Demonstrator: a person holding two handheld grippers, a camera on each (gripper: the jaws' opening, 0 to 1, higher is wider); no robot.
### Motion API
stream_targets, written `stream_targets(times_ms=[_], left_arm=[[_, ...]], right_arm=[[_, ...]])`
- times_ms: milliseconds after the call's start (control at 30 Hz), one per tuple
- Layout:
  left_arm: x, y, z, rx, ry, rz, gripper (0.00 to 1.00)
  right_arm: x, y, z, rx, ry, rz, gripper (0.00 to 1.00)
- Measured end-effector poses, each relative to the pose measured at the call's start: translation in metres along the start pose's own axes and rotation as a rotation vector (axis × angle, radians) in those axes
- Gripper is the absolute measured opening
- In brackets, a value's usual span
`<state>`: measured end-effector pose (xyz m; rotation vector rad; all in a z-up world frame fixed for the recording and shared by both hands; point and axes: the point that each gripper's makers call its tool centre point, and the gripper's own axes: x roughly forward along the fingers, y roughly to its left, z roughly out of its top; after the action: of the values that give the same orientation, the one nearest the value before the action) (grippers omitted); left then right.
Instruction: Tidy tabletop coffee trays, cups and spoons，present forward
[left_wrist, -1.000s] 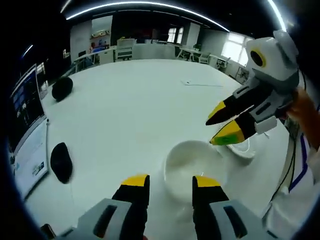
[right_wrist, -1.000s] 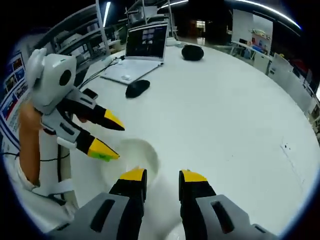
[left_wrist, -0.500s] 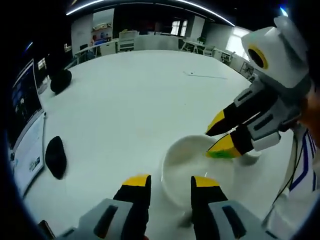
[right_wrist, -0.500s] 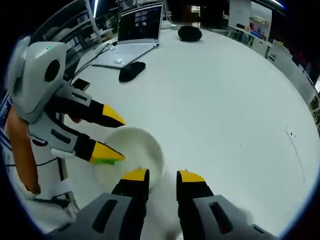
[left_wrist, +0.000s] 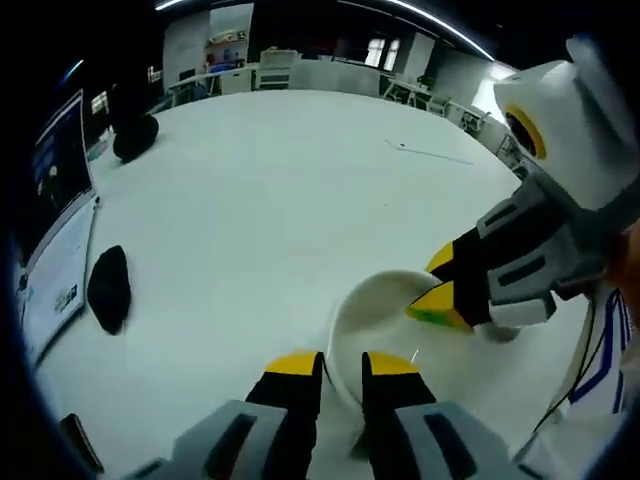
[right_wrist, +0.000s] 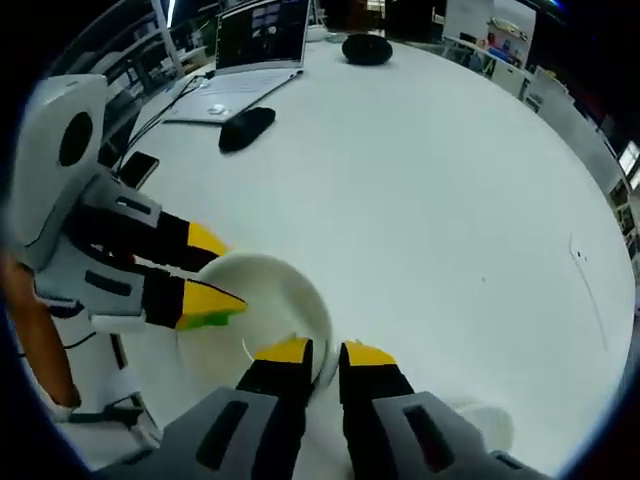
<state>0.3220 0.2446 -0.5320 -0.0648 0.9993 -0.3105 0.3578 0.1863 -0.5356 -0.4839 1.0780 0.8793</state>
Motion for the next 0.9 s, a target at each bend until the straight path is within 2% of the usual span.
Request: stream_targets(times_ms=[67, 100, 233, 300, 333, 467, 667, 900], left_arm=[[0.001, 0.0, 0.001, -0.007, 0.003, 0.013, 0.16], [0.002, 0.001, 0.0, -0.017, 0.01, 0.024, 0.15], [0.003, 0.004, 0.001, -0.062, 0.051, 0.084, 0.12], [0.003, 0.004, 0.001, -0.062, 0.056, 0.093, 0.11], [0.003, 0.005, -0.001, -0.081, 0.079, 0.129, 0.11], [0.004, 0.006, 0.0, -0.1, 0.107, 0.162, 0.09], [0.002, 0.003, 0.004, -0.107, 0.125, 0.17, 0.09], [-0.005, -0.005, 0.014, -0.076, 0.122, 0.174, 0.08]], right_arm=[[0.0, -0.001, -0.001, 0.03, 0.011, -0.006, 0.11], [-0.002, 0.0, -0.004, 0.078, 0.033, -0.006, 0.1], [-0.002, -0.002, -0.006, 0.127, 0.046, 0.003, 0.09], [-0.002, -0.001, -0.007, 0.137, 0.048, 0.005, 0.08], [-0.002, -0.001, -0.007, 0.142, 0.049, 0.003, 0.08], [-0.003, 0.0, -0.009, 0.152, 0.055, -0.005, 0.08], [-0.006, -0.003, -0.011, 0.188, 0.067, 0.002, 0.07], [-0.015, -0.018, 0.002, 0.195, 0.069, 0.006, 0.07]])
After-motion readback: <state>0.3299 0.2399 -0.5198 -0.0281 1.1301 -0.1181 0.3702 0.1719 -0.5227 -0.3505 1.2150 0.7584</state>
